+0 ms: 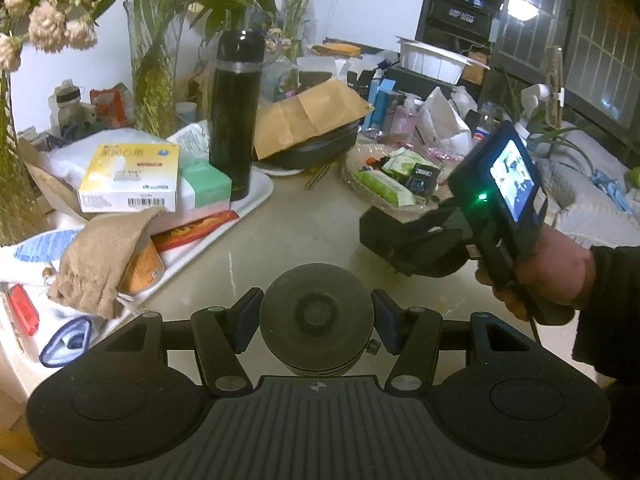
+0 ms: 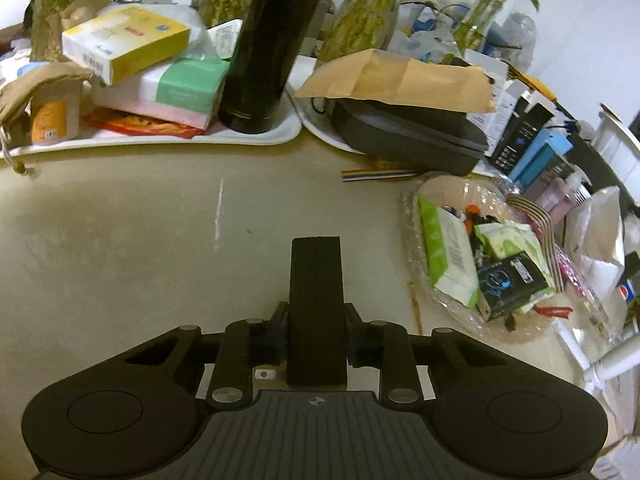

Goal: Organize rigid objects
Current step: 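Grasp the black plug adapter with the right gripper while the left gripper holds the canister, then carry the canister with the left gripper and adapter with the right gripper into the box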

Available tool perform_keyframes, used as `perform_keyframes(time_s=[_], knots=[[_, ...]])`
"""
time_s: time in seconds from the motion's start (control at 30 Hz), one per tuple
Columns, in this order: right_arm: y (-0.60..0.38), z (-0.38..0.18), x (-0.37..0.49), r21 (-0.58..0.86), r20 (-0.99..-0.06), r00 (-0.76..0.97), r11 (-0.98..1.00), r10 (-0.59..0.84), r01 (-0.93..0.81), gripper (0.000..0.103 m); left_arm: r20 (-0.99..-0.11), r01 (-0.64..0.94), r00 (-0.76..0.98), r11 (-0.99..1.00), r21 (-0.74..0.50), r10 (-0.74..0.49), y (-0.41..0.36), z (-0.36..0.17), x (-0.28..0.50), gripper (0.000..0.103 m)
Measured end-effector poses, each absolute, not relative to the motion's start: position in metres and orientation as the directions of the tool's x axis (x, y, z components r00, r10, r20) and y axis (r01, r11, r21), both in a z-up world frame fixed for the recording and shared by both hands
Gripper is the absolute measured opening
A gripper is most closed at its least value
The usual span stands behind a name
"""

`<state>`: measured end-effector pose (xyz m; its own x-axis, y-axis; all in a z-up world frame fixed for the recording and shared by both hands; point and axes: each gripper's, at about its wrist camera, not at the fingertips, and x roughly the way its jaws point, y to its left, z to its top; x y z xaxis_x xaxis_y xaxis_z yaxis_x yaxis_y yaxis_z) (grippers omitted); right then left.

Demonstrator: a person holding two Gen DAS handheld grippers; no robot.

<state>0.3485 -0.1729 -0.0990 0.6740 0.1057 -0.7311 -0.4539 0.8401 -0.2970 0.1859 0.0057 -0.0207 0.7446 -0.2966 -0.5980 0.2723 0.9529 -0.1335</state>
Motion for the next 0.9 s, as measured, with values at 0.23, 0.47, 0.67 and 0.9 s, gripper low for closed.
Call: perform_keyframes(time_s=[0.23,0.47,0.67,0.9], knots=[[-0.195,-0.086,0.339,-0.235,-0.748,0.653,0.872,0.12,-0.43,0.029,-0.587,0.269,0.754,0.954,-0.135,-0.296,0.006,-0.019,0.185,0.057],[-0.216,-0.063,0.32,-0.162,-0.746,0.648,0.901,0.155,-0.402,0.029,-0.597,0.29,0.745,0.95,-0.112,-0.298,-0.001,-0.015,0.18,0.057],[-0.231,-0.039,0.299,-0.055,-0.742,0.635,0.925,0.215,-0.377,0.029,-0.636,0.319,0.71,0.943,-0.093,-0.303,-0.008,-0.009,0.173,0.057],[-0.24,-0.016,0.271,0.046,-0.732,0.62,0.928,0.283,-0.369,0.029,-0.654,0.344,0.689,0.935,-0.083,-0.311,-0.012,0.002,0.159,0.057]])
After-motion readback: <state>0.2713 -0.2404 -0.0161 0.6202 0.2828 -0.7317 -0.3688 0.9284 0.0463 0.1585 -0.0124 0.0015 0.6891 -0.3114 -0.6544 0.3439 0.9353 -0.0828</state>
